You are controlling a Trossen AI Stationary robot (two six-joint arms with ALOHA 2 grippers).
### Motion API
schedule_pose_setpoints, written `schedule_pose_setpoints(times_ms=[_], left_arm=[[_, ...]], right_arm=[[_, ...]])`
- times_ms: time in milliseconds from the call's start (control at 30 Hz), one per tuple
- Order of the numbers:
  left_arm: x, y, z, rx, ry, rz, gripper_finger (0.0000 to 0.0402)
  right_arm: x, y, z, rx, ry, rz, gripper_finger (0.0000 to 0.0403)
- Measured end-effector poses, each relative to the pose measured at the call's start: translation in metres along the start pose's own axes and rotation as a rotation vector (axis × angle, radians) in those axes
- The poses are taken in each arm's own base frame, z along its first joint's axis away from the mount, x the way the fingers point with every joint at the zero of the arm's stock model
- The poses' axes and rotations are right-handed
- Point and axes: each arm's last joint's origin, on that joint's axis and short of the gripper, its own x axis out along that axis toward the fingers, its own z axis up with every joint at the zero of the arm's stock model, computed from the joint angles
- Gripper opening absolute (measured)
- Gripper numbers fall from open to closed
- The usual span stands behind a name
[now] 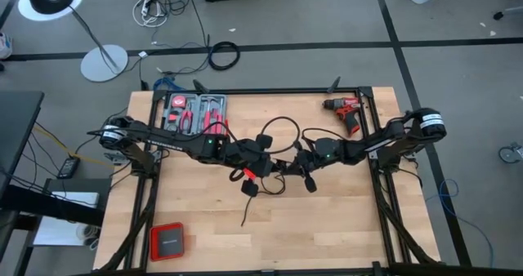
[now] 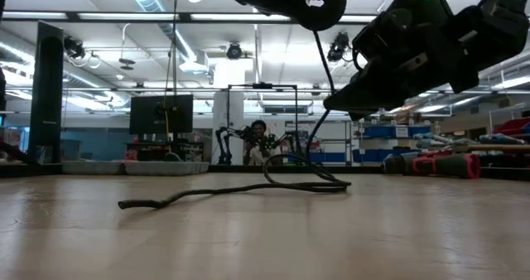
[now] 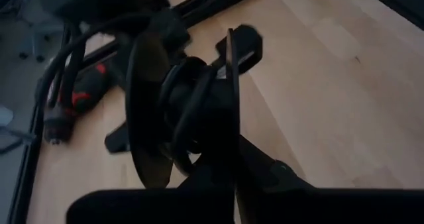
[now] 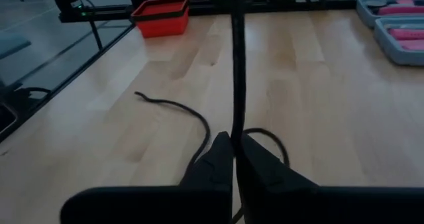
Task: Coil cords
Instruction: Coil the black wire on the spool
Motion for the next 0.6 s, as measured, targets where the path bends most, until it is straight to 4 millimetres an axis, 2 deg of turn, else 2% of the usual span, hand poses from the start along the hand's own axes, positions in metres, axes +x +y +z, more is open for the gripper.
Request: schedule_pose_setpoints(times_ms=[167, 400, 600], left_arm=[[0.001, 0.005, -0.005, -0.099, 0.039, 0.017, 0.0], [0.001, 0.009, -0.011, -0.113, 0.085, 0.015, 0.0], [0.018, 0.01, -0.02, -0.125, 0.108, -0.044, 0.0]], right_arm=[[-0.008, 0.003, 0.008, 0.007, 0.057, 0.036, 0.0002], [-0.024, 0.007, 0.02, -0.02, 0.089, 0.048, 0.0002], [-0.031, 0.011, 0.029, -0.052, 0.046, 0.061, 0.0002]])
